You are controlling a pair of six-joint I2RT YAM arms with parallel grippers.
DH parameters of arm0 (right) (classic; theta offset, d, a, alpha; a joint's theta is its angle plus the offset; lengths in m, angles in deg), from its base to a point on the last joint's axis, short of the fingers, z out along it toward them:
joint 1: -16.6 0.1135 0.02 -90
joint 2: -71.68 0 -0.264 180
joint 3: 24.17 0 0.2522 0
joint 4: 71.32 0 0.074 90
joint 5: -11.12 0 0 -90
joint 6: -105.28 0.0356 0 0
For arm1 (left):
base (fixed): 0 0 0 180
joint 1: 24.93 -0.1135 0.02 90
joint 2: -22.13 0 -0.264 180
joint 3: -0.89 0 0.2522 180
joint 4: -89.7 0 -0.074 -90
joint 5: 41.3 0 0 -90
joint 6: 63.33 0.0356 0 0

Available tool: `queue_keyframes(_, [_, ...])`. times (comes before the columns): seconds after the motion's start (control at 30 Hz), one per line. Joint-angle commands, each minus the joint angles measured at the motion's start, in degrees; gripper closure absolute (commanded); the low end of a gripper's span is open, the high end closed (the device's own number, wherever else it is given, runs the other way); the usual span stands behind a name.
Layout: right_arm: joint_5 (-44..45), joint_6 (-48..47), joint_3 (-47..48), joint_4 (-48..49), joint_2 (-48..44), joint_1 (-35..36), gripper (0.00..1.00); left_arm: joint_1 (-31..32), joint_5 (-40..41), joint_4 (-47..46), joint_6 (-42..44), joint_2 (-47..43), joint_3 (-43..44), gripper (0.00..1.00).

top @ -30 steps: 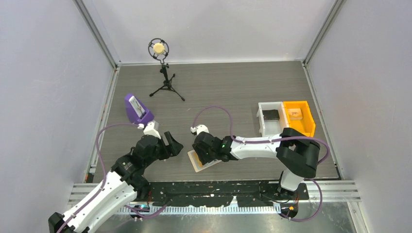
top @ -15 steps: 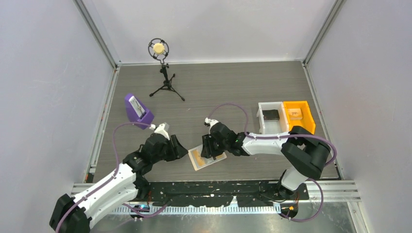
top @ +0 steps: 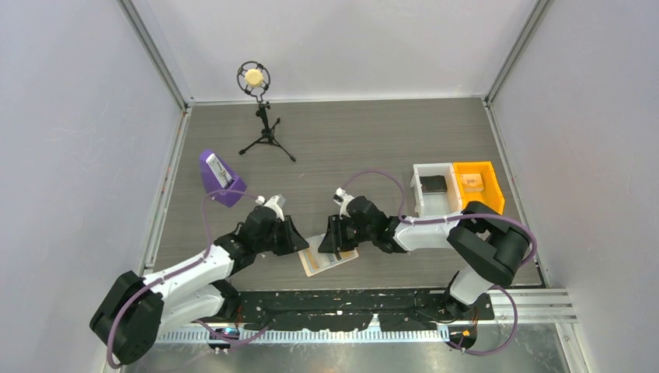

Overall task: Take the credit cards out of the card holder
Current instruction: Remove the credit card from the card holder.

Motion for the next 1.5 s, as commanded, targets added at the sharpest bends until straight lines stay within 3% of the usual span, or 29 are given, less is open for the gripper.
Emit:
queue_keyframes(0.0, [-2.9,2.4,-1.4,6.4,-0.7,-0.8,0.6,-0.1,-3.0,-5.9,0.4,3.9,3.0,0.81])
queue_keyframes(0.23, [-3.1,2.3,-2.8,7.3,-1.4,-1.5,0.6,0.4,-4.1,-8.2,-0.6,8.9,3.6,0.84])
queue_keyframes(0.53, [2.5,-3.4,-0.1,-2.7,-5.2,-1.2,0.6,0.8,-5.5,-11.2,-1.1,13.1,4.1,0.84])
queue_keyframes(0.83, [4.2,-4.4,1.9,-5.0,-3.8,1.3,0.66,0.8,-6.7,-14.2,-2.0,15.0,4.0,0.84])
queue_keyframes(1.3, [8.1,-6.0,4.8,-9.7,-2.1,3.3,0.65,0.8,-8.7,-18.8,-3.3,18.4,3.8,0.84])
queue_keyframes(1.37, [9.2,-6.2,4.8,-10.5,-2.0,3.4,0.68,0.8,-8.9,-18.6,-3.2,18.2,4.0,0.84])
queue_keyframes(1.47, [10.3,-6.3,4.4,-10.4,-1.9,3.4,0.87,0.8,-9.2,-17.3,-2.8,17.2,4.6,0.83])
